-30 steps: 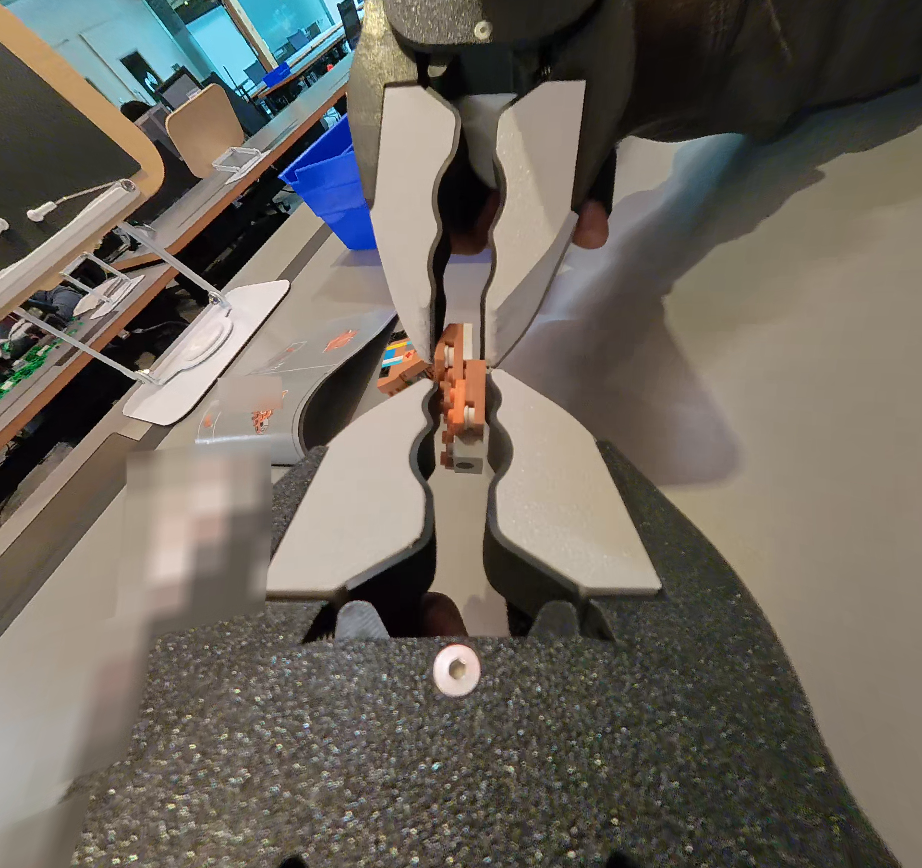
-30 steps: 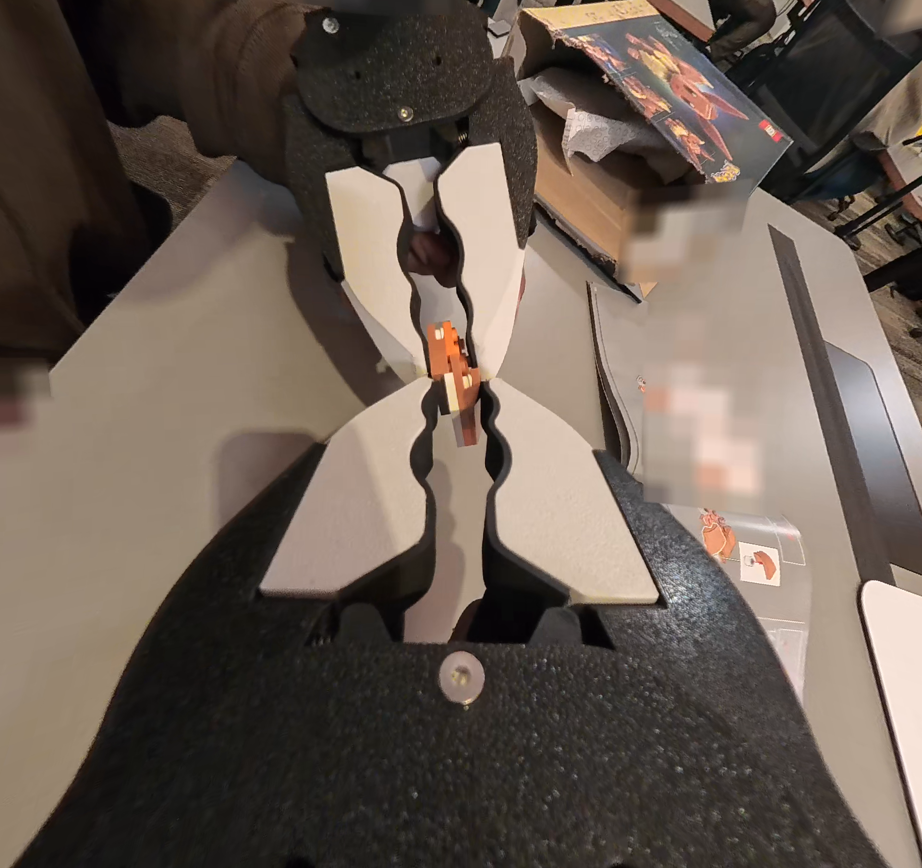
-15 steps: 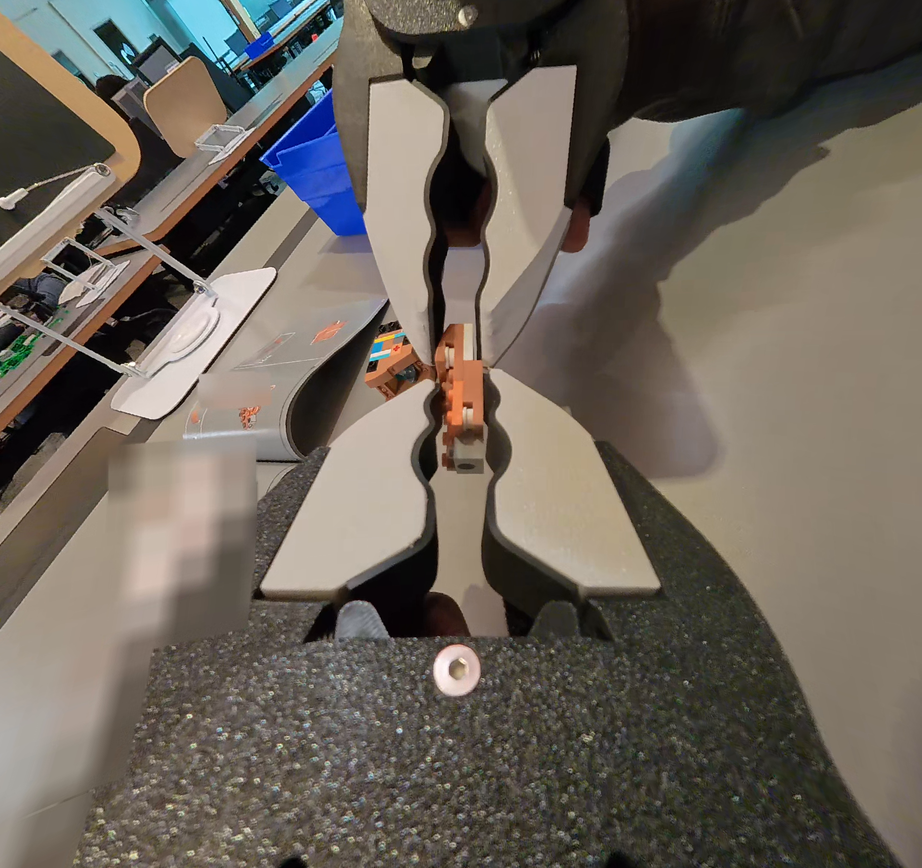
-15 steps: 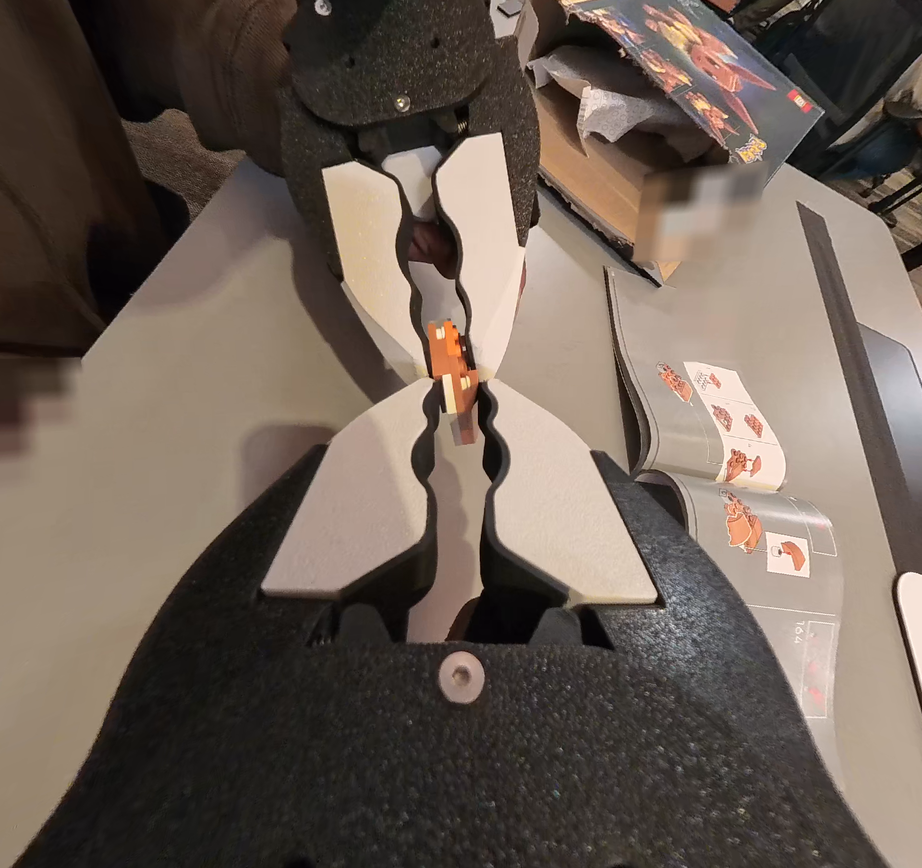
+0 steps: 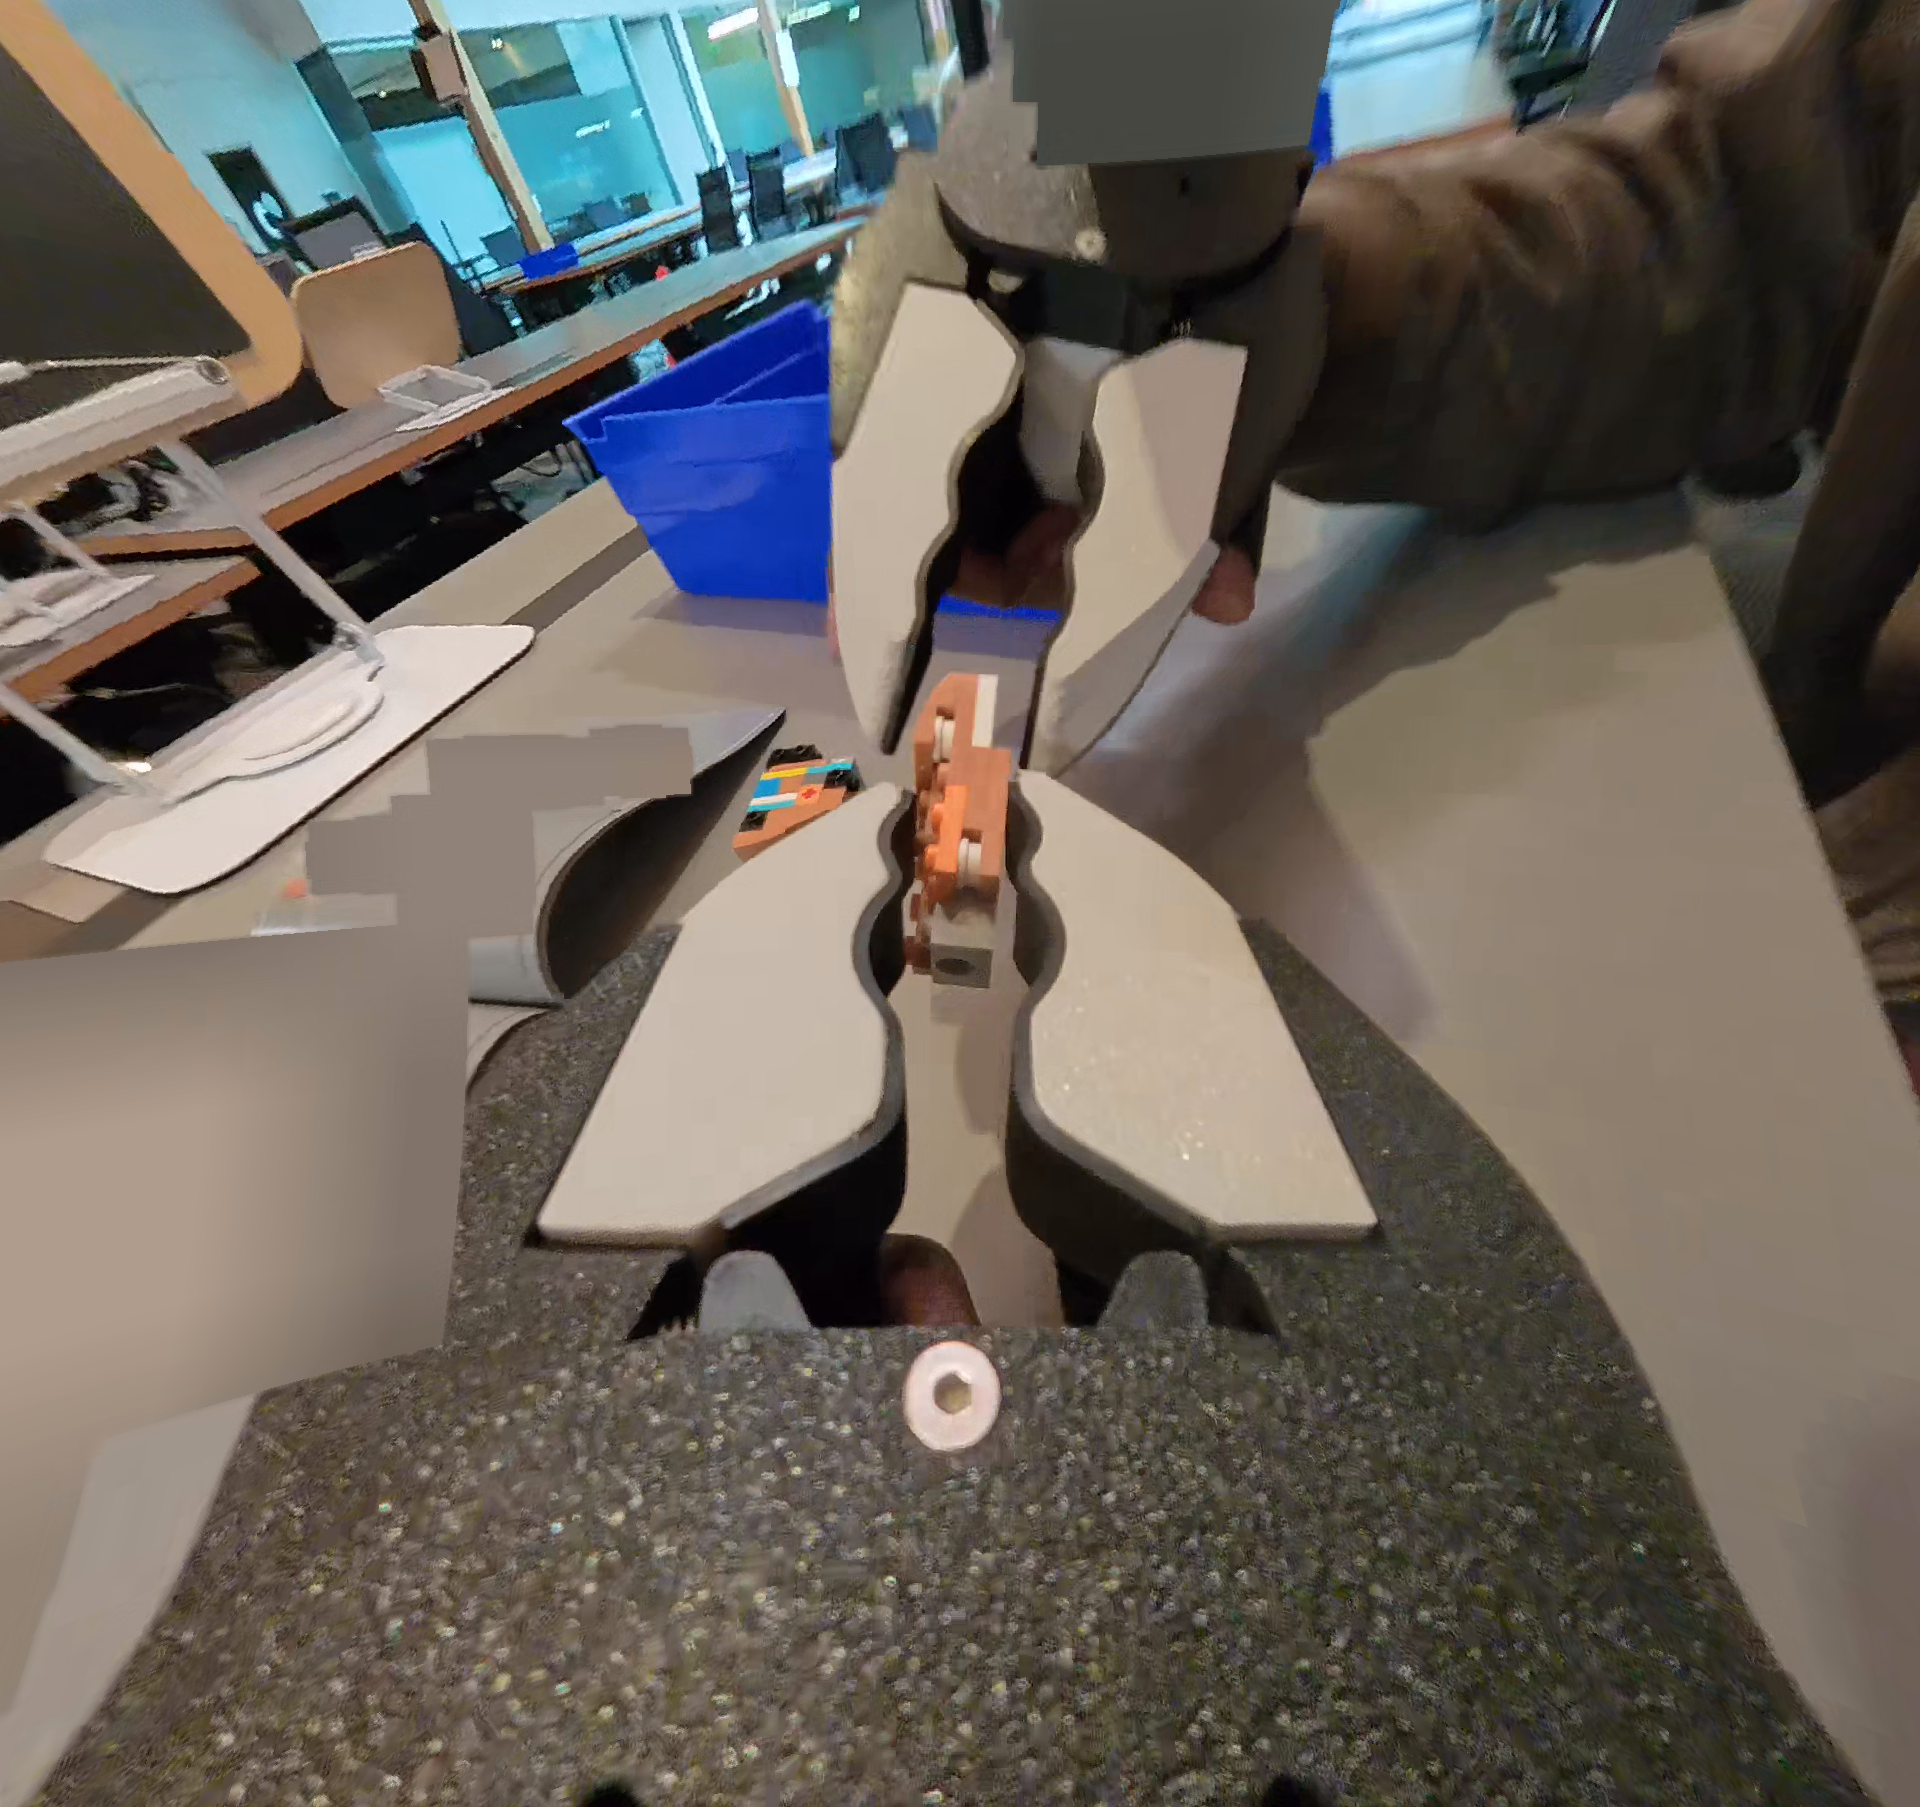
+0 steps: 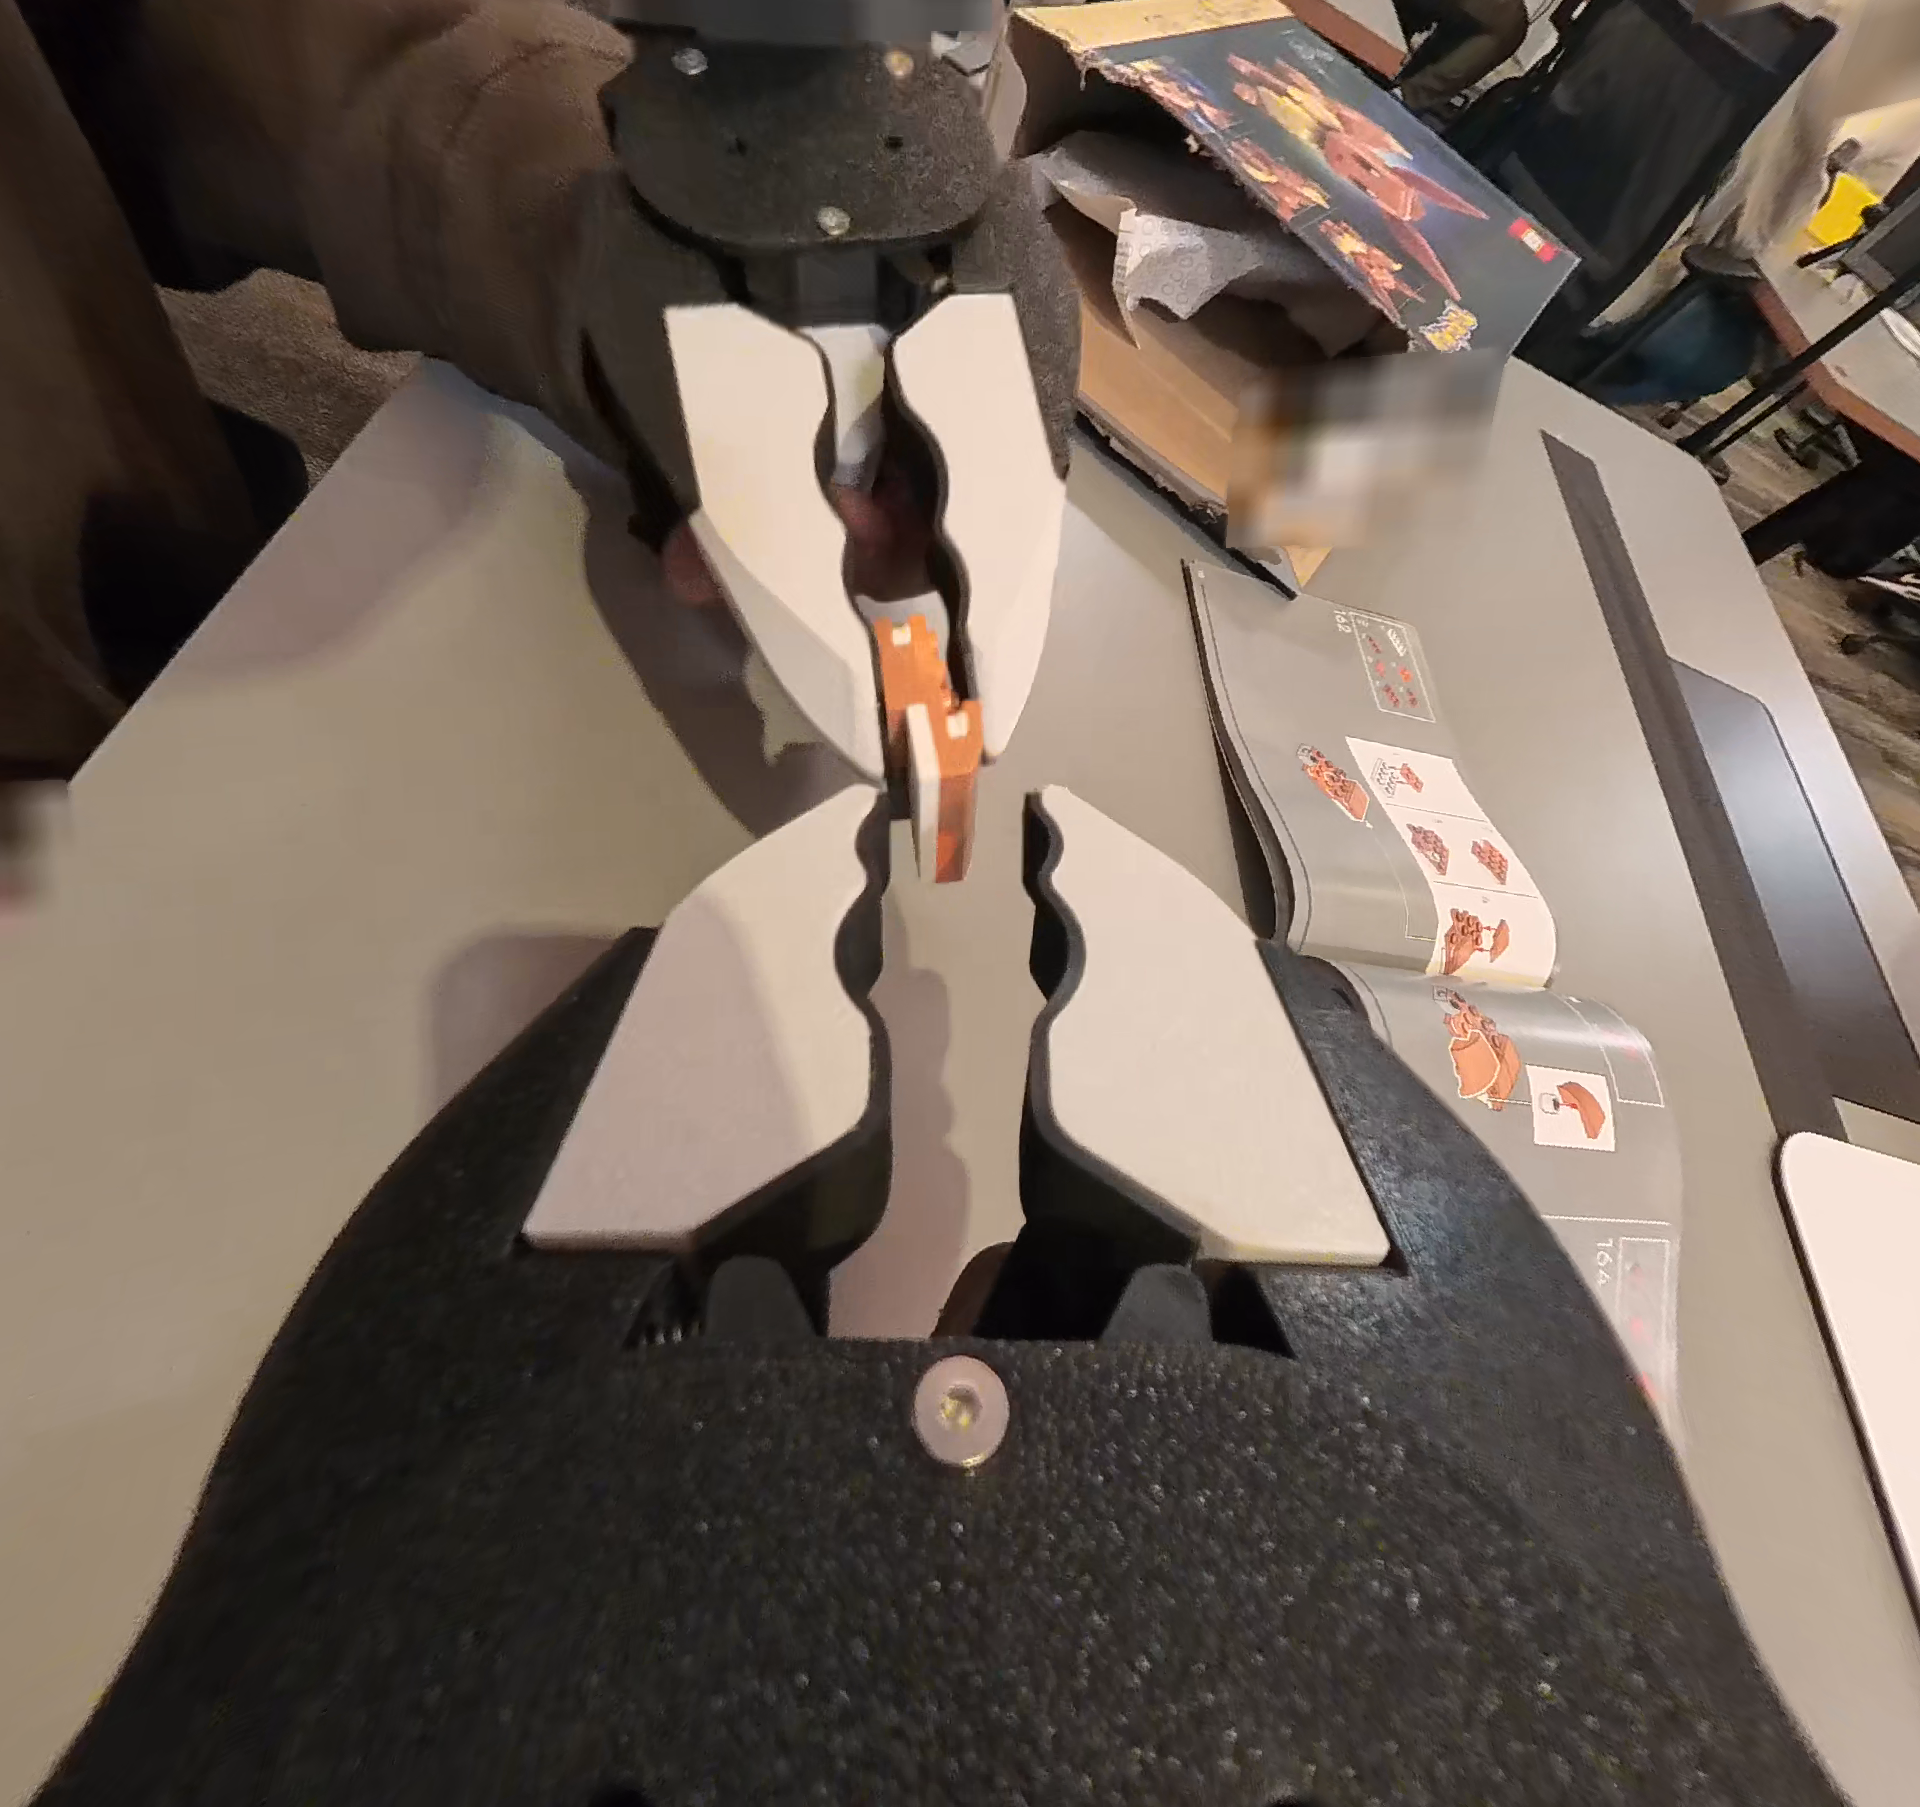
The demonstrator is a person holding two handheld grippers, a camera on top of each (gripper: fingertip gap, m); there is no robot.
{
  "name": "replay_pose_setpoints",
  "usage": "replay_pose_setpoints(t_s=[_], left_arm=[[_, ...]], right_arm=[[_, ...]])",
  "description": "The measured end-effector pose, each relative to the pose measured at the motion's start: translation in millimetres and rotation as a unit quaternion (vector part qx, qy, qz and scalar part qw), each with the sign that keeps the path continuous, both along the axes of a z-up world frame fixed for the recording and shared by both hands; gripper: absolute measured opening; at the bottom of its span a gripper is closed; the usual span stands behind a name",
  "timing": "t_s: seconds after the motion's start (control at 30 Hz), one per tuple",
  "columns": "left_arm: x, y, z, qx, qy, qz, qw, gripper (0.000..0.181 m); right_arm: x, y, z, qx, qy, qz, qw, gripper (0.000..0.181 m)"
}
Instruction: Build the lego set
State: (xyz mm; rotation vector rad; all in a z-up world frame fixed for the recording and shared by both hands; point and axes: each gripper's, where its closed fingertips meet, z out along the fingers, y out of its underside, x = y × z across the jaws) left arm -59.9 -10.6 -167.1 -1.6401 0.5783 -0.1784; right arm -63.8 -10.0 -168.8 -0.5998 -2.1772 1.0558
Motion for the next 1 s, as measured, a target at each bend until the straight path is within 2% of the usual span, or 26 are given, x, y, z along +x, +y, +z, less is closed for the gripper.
replay_pose_setpoints(t_s=[0.2, 0.33, 0.57, 0.8, 1.0], left_arm=[[-1, -5, 15, -0.005, -0.148, -0.046, 0.988, 0.016], [-1, -5, 17, -0.011, -0.191, -0.055, 0.980, 0.016], [-2, -5, 14, -0.026, -0.213, -0.061, 0.975, 0.019], [-1, -5, 9, -0.036, -0.198, -0.065, 0.977, 0.022], [-2, -5, 7, -0.030, -0.169, -0.056, 0.984, 0.017]], right_arm=[[1, -4, 0, -0.025, -0.016, 0.002, 1.000, 0.013], [1, -5, 3, -0.064, -0.035, -0.001, 0.997, 0.012], [0, -3, 4, -0.111, -0.072, -0.010, 0.991, 0.012], [0, -2, 7, -0.144, -0.089, -0.011, 0.986, 0.011], [0, -3, 9, -0.147, -0.086, -0.010, 0.985, 0.011]])
